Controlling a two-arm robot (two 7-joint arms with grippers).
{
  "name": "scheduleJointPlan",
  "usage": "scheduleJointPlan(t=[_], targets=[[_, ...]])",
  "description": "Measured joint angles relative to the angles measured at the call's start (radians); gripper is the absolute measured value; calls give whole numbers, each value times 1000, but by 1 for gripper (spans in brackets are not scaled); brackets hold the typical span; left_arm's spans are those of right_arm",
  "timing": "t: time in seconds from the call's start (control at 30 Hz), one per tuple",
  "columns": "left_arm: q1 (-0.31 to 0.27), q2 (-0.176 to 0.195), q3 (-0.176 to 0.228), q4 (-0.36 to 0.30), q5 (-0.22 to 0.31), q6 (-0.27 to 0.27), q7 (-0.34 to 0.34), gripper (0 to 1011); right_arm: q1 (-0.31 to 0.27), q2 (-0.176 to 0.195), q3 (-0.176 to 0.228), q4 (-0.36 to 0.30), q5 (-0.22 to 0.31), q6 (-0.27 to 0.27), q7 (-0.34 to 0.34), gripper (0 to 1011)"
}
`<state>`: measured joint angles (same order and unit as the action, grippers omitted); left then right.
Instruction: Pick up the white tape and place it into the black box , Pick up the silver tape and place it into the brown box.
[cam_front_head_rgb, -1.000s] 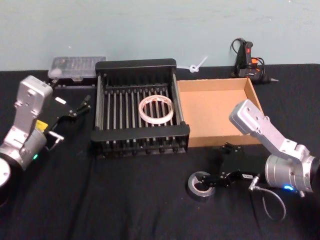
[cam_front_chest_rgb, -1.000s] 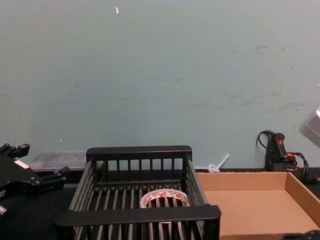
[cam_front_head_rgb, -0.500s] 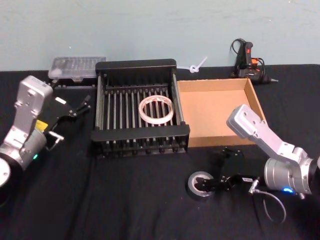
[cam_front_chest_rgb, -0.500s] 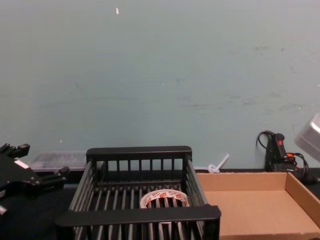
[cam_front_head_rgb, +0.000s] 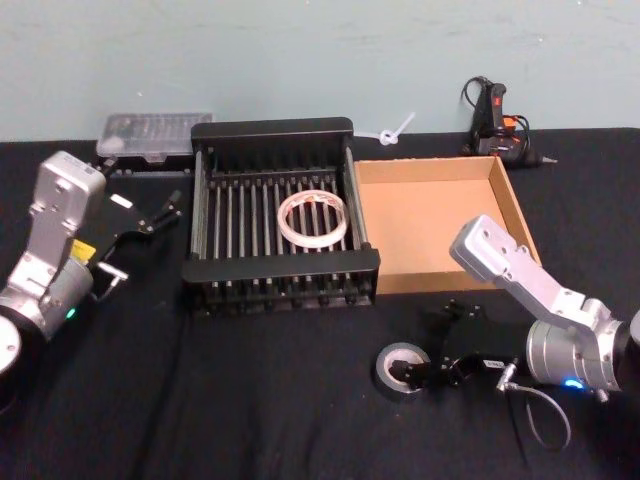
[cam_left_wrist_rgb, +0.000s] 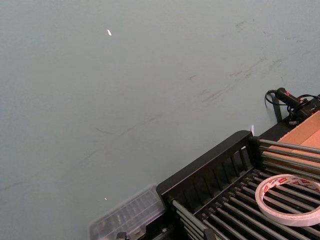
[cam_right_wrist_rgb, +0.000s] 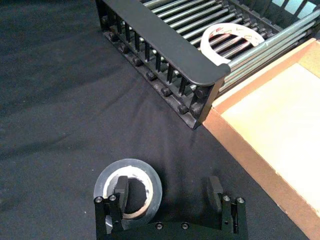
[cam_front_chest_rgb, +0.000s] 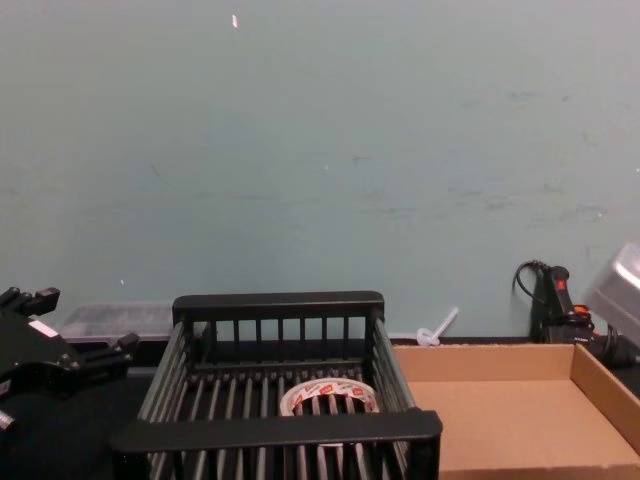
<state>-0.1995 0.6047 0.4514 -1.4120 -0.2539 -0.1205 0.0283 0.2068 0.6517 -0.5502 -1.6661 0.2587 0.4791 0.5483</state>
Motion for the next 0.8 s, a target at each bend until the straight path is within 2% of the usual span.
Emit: scheduleJointPlan(t=[0.8], targets=[[0, 0, 0, 0, 0, 0, 0, 1001, 2, -9, -1, 10, -8, 6, -3, 1005]])
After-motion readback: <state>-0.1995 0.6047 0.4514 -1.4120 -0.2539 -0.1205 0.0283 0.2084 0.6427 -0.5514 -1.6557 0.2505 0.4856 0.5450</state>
